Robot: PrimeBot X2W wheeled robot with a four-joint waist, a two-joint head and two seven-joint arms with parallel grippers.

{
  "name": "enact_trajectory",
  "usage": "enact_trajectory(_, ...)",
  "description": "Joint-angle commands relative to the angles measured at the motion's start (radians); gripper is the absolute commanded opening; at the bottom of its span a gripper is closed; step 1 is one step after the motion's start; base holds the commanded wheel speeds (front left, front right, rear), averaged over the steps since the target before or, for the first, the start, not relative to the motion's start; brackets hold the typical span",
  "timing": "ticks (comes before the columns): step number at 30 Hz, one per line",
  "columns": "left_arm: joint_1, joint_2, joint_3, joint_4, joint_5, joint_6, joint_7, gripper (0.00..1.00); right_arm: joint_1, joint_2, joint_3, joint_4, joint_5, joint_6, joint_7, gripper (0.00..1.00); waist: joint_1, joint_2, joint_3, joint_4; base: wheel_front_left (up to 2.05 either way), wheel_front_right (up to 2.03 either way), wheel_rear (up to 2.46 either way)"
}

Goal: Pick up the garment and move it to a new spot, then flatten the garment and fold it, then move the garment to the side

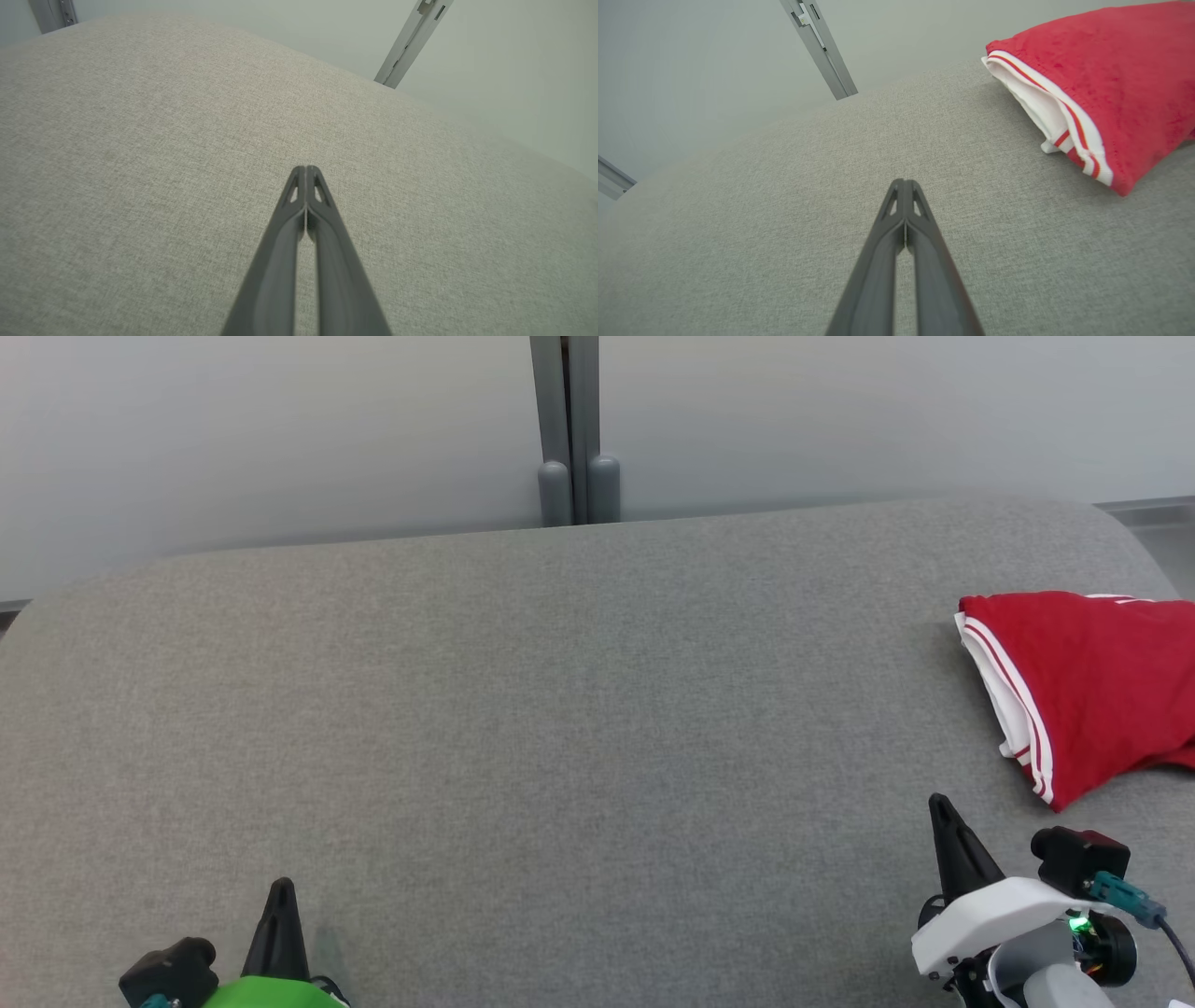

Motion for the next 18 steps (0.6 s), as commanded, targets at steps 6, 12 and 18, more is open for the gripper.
enact_trajectory(6, -0.034, 0.005, 0.011, -0.031, -0.124, 0.0, 0.03, 0.0, -0.008, -0.006, -0.009, -0.039, 0.132, 0.0, 0.028, 0.0, 0.0, 0.0, 0.0, -0.002, 0.0, 0.0, 0.0)
enact_trajectory(12, -0.042, 0.005, 0.016, -0.043, -0.216, 0.0, 0.055, 0.0, -0.005, -0.007, -0.014, -0.054, 0.228, 0.0, 0.052, 0.0, 0.0, 0.0, -0.001, -0.004, 0.0, 0.0, 0.0)
enact_trajectory(18, -0.051, 0.006, 0.021, -0.053, -0.303, 0.0, 0.077, 0.0, -0.004, -0.007, -0.02, -0.067, 0.319, -0.001, 0.075, 0.0, 0.0, 0.0, -0.001, -0.005, 0.0, 0.0, 0.0)
